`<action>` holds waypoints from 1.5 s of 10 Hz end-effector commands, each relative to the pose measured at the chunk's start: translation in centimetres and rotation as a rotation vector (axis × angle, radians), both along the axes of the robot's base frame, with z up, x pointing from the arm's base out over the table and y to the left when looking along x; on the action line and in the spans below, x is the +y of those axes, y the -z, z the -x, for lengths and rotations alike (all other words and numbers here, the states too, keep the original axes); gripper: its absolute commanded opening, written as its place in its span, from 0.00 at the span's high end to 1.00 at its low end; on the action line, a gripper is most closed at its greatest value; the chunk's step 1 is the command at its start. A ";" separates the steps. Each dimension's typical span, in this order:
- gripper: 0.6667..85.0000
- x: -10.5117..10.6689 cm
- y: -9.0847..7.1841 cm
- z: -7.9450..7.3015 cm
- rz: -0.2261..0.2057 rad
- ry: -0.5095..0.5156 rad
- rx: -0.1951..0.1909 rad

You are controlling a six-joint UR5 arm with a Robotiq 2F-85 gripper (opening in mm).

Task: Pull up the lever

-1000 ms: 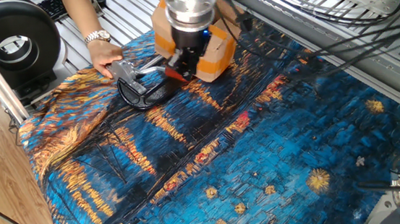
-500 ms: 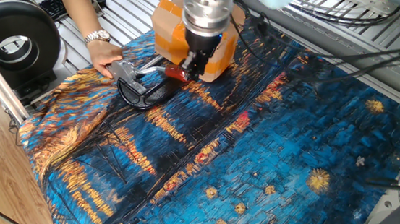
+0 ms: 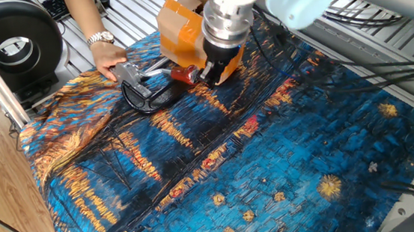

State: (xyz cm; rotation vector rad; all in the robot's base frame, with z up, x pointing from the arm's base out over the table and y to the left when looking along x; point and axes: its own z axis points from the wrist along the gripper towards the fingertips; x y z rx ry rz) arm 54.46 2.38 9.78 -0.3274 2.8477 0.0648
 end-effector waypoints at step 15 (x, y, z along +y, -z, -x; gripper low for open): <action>0.61 5.0 -6.3 -4.8 -0.161 0.012 -0.155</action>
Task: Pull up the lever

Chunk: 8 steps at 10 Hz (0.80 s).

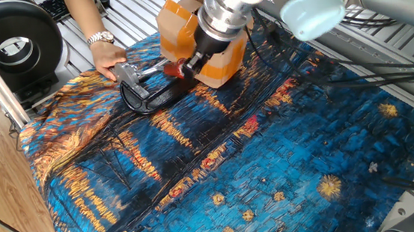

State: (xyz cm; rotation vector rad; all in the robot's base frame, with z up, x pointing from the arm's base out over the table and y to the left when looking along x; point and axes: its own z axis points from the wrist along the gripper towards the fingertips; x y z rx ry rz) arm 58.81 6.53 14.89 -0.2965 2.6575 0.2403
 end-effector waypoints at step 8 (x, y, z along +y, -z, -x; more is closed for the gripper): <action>0.54 1.9 -1.7 -0.8 -0.054 0.011 0.004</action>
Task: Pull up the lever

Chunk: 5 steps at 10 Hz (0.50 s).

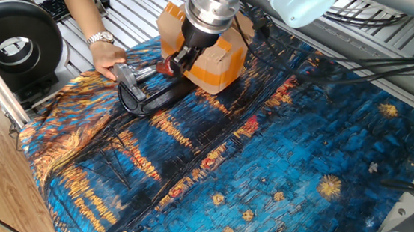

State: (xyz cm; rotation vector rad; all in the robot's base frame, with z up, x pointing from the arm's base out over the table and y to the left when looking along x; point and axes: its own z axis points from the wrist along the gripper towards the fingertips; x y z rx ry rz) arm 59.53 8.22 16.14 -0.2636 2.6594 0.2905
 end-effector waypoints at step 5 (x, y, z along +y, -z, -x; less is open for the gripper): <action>0.64 0.4 -1.3 -0.5 0.078 0.043 0.045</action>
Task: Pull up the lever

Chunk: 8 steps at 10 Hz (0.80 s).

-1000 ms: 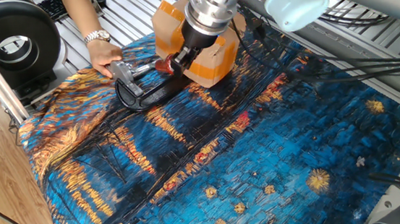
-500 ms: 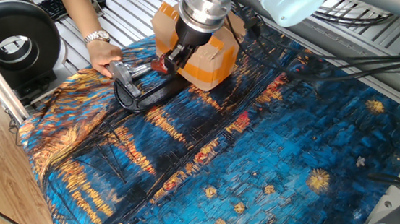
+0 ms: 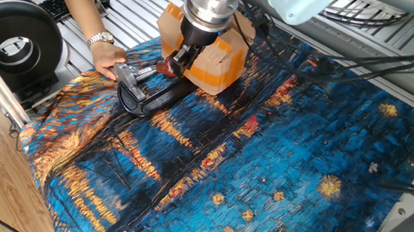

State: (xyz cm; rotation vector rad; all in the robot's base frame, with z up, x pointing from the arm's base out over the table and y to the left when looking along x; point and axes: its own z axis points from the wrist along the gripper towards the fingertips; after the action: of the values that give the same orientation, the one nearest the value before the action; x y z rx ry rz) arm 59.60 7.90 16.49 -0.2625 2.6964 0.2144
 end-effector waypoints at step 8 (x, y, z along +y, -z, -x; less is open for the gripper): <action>0.85 -3.3 2.0 9.0 0.201 0.190 0.345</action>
State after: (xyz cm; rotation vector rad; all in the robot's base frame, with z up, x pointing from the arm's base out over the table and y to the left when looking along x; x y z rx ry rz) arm 54.60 4.65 14.26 -0.1832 2.8920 0.0651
